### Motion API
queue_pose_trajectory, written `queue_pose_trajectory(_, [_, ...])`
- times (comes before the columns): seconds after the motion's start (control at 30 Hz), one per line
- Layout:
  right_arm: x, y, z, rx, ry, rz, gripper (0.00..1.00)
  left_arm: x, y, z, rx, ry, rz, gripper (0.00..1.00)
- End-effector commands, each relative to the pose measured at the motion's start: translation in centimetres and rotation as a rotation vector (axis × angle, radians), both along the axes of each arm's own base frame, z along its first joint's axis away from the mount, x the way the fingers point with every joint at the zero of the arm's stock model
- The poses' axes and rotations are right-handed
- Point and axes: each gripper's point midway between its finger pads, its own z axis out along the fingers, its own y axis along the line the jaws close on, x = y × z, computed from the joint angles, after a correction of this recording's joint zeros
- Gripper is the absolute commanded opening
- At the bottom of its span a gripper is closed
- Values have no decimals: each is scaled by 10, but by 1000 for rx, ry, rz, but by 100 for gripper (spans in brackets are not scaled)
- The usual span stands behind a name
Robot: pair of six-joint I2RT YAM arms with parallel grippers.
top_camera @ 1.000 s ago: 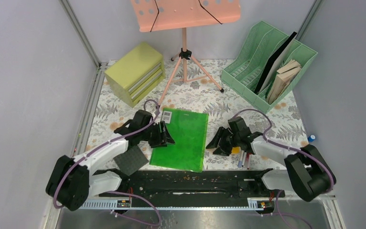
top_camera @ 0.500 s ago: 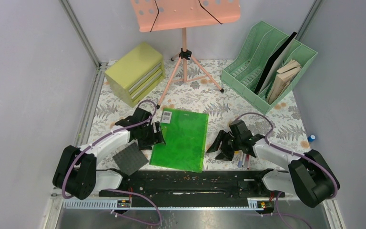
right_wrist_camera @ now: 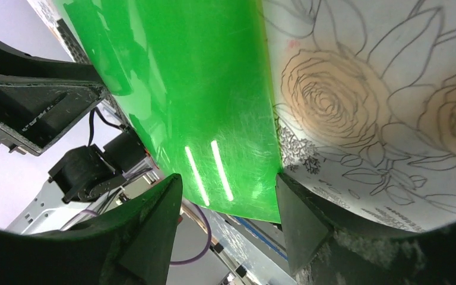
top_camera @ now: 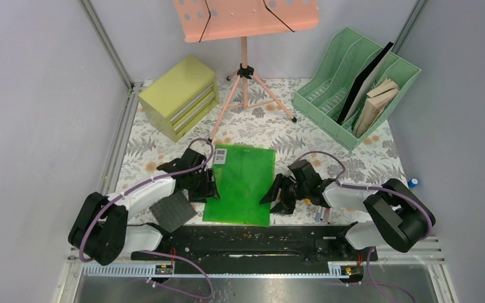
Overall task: Organize the desk
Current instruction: Pick up the folder from the center of the board.
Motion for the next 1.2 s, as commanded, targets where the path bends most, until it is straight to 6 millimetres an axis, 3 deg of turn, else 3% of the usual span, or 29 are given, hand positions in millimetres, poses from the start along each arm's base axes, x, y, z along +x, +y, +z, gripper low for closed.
queue_pose_trajectory(0.0, [-23,1,-14,-37,31,22,67,-29,-32,13,-175,37,-34,54])
queue_pose_trajectory(0.27, [-58,-11,3,-43,22,47,67,-69,-27,32,-226,32,-25,53])
queue_pose_trajectory(0.4, [-72,-30,9,-86,11,36,67,-86,-18,40,-233,28,-8,53])
queue_pose_trajectory(0.6, [-76,-60,6,-220,-53,38,70,-84,11,43,-100,-39,43,61])
queue_pose_trajectory(0.83, [-78,-48,-2,-200,8,73,73,-75,18,34,25,1,33,68])
queue_pose_trajectory(1.17, [-54,-23,-20,-133,1,-4,73,-74,-3,21,-37,60,-9,66])
